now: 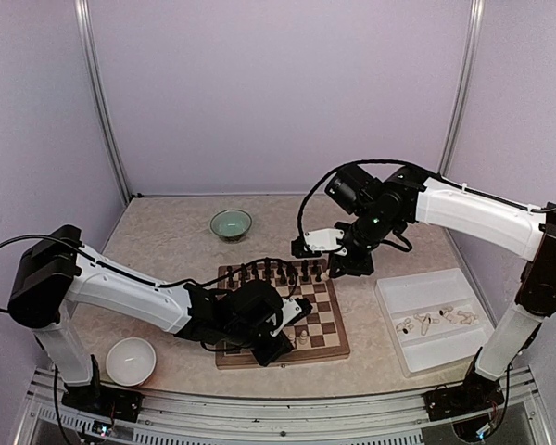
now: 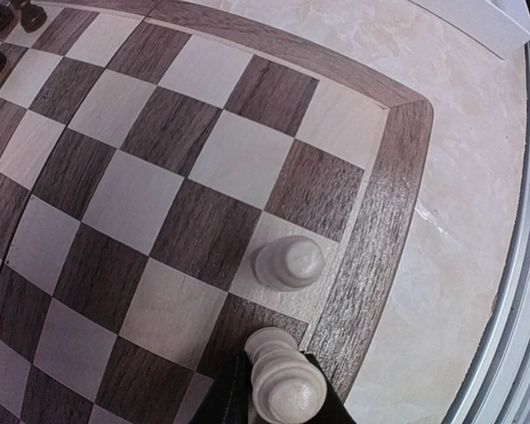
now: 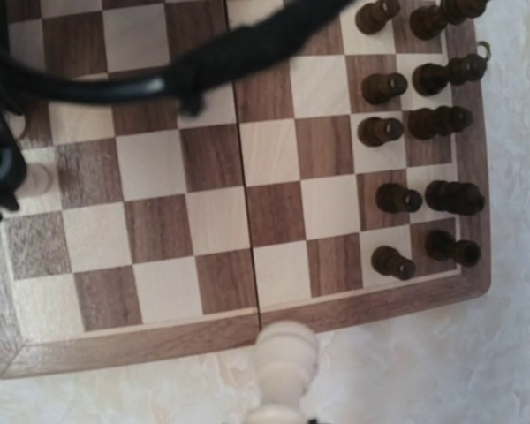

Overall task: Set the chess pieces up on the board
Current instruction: Move the king to e1, then place the king on the chessboard.

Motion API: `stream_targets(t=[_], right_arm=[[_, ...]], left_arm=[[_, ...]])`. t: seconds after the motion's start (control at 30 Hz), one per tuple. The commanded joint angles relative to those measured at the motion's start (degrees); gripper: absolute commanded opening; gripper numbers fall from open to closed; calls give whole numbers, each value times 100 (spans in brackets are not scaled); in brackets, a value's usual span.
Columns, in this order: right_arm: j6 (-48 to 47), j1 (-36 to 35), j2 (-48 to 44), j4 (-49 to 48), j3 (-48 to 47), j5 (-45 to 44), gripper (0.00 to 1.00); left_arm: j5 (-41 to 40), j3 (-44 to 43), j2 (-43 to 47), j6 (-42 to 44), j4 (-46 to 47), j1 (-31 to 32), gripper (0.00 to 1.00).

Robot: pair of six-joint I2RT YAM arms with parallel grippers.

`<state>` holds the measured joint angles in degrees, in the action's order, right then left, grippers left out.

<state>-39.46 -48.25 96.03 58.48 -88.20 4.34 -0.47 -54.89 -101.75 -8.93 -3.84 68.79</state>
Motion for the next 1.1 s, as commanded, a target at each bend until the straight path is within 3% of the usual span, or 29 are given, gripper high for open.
stream_targets(t=[0.0, 0.1, 0.23, 0.27, 0.3, 0.67, 1.07], right_arm=[[24, 8, 12, -24, 26, 148, 0], [11, 1, 32, 38, -51, 279, 0], [19, -60, 133, 127, -227, 394, 0], [25, -92, 189, 136, -275, 395, 0], [22, -130, 241, 162, -334, 406, 0], [56, -735, 1470, 453, -1193, 418, 0], [84, -1089, 2420, 679, -1680, 324, 1]], left_arm=[[-156, 58, 140, -67, -139, -13, 25], [-287, 100, 326, -70, -270, 73, 38], [-412, 215, 861, -74, -496, 148, 47], [-448, 242, 1056, -86, -588, 173, 56], [-453, 283, 1218, -116, -688, 185, 58], [-1231, 1227, 3937, -1009, -1136, -100, 61], [-1616, 1668, 5074, -1307, -1105, -377, 63]])
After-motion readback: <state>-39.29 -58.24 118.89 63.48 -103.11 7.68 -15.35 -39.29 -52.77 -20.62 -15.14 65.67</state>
